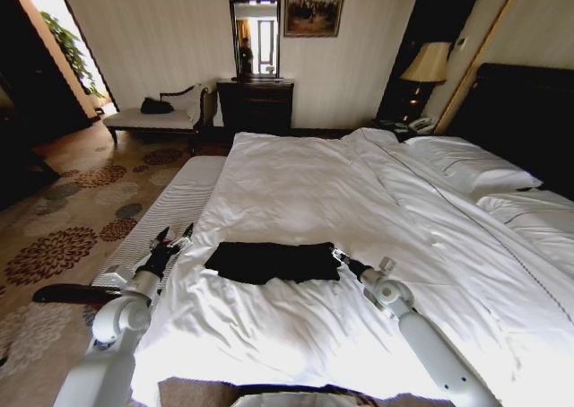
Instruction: Fold the clothes on the bed.
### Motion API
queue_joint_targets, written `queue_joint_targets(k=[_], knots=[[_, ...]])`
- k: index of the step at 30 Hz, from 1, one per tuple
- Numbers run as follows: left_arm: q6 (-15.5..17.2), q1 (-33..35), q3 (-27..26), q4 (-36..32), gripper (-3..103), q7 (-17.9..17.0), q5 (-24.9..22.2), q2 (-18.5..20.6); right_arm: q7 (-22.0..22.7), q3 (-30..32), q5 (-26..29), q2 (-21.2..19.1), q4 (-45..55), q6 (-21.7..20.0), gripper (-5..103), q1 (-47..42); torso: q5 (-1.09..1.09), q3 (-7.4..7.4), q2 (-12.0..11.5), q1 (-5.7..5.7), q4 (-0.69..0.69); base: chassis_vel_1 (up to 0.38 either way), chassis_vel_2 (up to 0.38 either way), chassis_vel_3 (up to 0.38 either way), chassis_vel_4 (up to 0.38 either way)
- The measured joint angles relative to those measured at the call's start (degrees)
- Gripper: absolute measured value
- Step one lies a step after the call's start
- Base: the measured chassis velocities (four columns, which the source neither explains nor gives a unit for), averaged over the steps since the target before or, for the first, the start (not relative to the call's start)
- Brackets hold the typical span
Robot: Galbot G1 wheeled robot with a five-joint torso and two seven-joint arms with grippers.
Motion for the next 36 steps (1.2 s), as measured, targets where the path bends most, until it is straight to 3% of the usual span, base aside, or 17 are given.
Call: queue_joint_targets(k=[6,13,29,34,36], knots=[[0.0,0.5,-0.1,-0.4,100,0.0,0.1,-0.1,-0.1,1.6,0.4,0.6,0.3,2.3,100,0.6,0.00,0.00,0.0,0.00,-0.01,0.000,0.000,0.000,0.000],[-0.1,1.1,0.1,-0.6,100,-0.1,0.5,-0.5,-0.5,0.4,-3.9,0.4,-1.5,2.3,100,0.4,-0.01,0.00,0.0,0.00,-0.01,0.000,0.000,0.000,0.000],[-0.2,2.5,-0.4,-1.3,100,-0.2,0.8,-0.2,-2.1,-2.1,-5.8,1.8,-3.2,1.5,100,0.1,-0.01,0.00,0.0,0.00,0.00,0.000,0.000,0.000,0.000],[-0.2,2.6,-0.1,-1.3,100,-0.2,1.0,-0.3,-2.3,-2.1,-5.8,2.2,-3.2,1.5,85,0.0,-0.01,0.00,0.0,0.00,0.00,0.000,0.000,0.000,0.000],[-0.2,2.5,-0.1,-1.3,100,-0.2,1.0,-0.2,-2.3,-1.9,-5.7,2.3,-3.2,1.5,74,-0.2,-0.01,0.00,0.0,0.00,0.00,0.000,0.000,0.000,0.000]])
